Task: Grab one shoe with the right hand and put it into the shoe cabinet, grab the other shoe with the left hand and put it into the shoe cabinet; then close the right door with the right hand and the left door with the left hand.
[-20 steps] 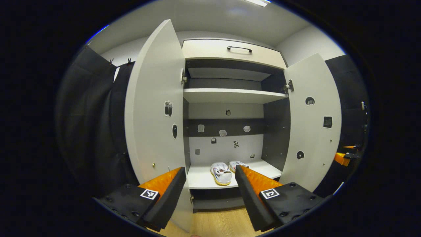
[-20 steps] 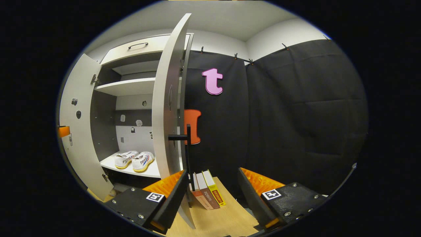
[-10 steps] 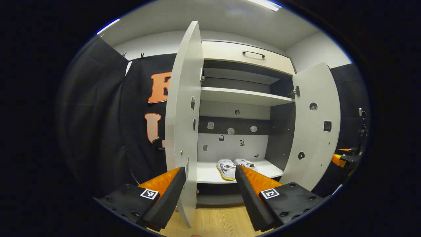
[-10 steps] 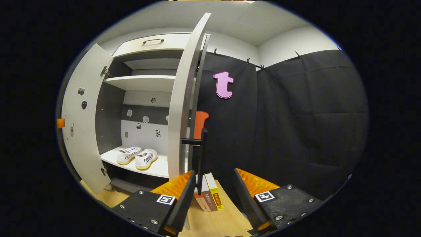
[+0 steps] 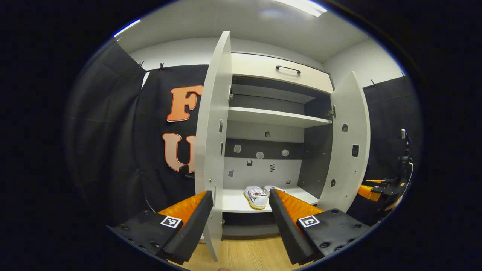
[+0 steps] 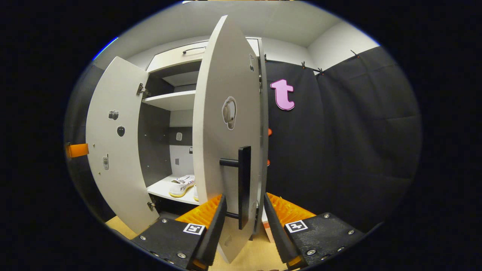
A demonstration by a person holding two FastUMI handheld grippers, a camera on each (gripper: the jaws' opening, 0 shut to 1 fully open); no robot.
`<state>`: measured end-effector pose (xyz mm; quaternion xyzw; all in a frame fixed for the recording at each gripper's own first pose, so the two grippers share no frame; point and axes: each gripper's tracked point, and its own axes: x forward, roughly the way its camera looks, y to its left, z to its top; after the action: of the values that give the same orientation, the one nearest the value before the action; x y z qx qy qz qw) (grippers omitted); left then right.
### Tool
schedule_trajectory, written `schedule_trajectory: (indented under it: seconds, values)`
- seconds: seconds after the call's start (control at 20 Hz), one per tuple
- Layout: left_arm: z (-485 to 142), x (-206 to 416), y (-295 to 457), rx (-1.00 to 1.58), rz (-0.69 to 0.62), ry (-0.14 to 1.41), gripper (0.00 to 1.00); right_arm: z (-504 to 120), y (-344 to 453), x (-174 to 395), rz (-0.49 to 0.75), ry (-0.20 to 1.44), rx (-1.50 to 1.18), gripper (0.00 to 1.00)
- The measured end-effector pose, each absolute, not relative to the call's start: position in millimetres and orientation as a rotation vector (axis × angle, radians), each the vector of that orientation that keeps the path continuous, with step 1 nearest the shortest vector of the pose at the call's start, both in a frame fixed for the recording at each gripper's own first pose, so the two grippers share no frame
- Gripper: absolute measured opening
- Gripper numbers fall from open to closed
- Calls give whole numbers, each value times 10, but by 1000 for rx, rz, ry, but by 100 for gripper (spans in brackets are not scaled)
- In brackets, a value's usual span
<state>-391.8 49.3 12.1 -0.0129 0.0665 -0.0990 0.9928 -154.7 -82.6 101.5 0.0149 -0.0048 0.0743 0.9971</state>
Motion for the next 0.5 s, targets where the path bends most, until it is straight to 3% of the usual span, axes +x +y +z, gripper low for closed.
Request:
schedule_trajectory:
  seconds: [0.2, 0.25, 0.5]
  values:
    - [139, -4000, 628, -34, -175, 131, 97, 986, -475, -1326, 203, -2, 93, 82]
    - [148, -4024, 674, -32, -167, 129, 97, 984, -370, -1276, 220, 1, 98, 91]
    - [181, -4108, 848, -30, -137, 128, 97, 987, 113, -1031, 263, 5, 65, 94]
